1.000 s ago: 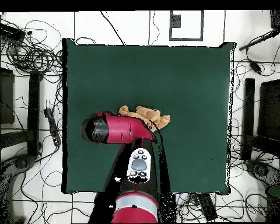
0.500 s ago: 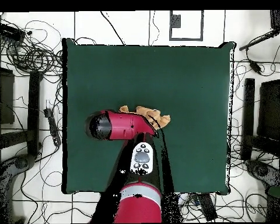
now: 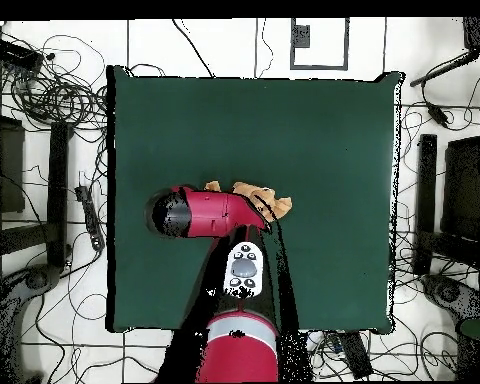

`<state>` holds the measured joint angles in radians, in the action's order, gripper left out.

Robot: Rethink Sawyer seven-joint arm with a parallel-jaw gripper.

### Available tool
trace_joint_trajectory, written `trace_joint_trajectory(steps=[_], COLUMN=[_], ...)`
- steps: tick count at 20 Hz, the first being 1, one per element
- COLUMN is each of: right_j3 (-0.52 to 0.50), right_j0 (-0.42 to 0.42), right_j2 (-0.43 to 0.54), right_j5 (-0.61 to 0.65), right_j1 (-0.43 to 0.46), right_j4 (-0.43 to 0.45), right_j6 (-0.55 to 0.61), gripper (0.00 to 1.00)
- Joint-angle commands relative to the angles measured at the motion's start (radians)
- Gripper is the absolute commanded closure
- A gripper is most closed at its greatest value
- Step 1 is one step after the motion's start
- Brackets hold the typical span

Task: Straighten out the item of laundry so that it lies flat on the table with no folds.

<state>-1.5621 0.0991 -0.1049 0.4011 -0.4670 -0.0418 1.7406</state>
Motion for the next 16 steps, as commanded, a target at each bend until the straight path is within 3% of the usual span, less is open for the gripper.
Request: trace_joint_trajectory(steps=[1, 16], right_j3=[0.006, -0.054], right_j0=[-0.013, -0.076], right_j2=[0.114, 0.138], right_j5=[0.048, -0.046], right_j1=[0.014, 0.019], right_j4=[0.043, 0.096], right_j6=[0.031, 0.031], gripper=[0.00, 0.00])
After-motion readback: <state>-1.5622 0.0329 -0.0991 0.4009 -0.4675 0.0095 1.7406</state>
